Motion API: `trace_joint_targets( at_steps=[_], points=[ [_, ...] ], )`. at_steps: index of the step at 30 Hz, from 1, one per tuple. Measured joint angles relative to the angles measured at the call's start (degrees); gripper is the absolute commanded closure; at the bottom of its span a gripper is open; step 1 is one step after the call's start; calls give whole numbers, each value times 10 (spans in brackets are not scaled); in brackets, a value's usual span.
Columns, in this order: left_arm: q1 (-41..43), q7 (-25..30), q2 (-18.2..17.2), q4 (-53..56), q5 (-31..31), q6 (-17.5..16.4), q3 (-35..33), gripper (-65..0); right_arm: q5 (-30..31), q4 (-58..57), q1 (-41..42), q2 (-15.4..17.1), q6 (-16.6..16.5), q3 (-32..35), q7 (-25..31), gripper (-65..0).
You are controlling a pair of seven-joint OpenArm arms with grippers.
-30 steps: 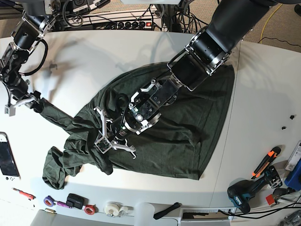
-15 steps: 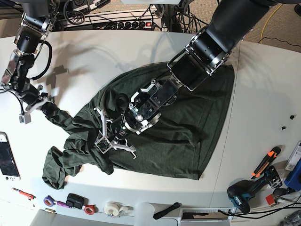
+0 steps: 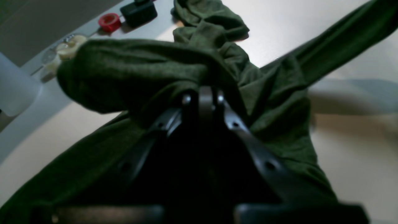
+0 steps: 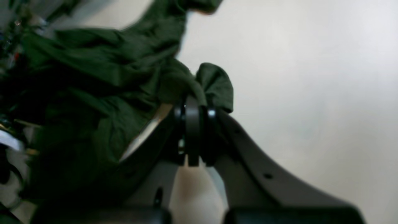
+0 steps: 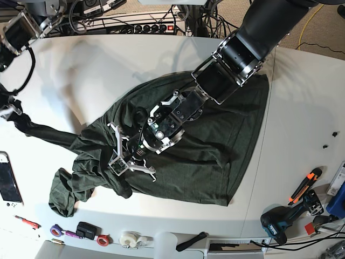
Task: Layout the t-shirt on the table in an organized manner, then fold the t-shirt properly
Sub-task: 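Release the sleeve with the right gripper and lift it away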
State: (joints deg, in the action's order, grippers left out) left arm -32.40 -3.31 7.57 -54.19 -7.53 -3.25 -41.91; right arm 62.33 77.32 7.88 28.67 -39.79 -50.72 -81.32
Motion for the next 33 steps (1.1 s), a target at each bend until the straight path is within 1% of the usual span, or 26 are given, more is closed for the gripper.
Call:
trace_joint_targets(
  at_steps=[2,4,10,17,19,24,33],
  points=[
    [0,0,0,0,0,0,0,0,45,29,-12,0,0,-5,0,0],
    [0,0,0,0,0,0,0,0,76,59,-27,1,-1,-7,2,0],
    [0,1,0,0,0,0,0,0,144,126,-85,0,-1,-7,-1,0],
    [0,0,0,0,0,0,0,0,204,218,-166,0,-1,-7,-1,0],
    [0,0,0,0,0,0,0,0,212,250,-190,1,-1,-7,-1,0],
    [0,0,0,0,0,0,0,0,207,335,-257,1,-1,-7,-2,0],
    [0,0,0,0,0,0,0,0,215,494,-358,1,-2,-7,-1,0]
  ],
)
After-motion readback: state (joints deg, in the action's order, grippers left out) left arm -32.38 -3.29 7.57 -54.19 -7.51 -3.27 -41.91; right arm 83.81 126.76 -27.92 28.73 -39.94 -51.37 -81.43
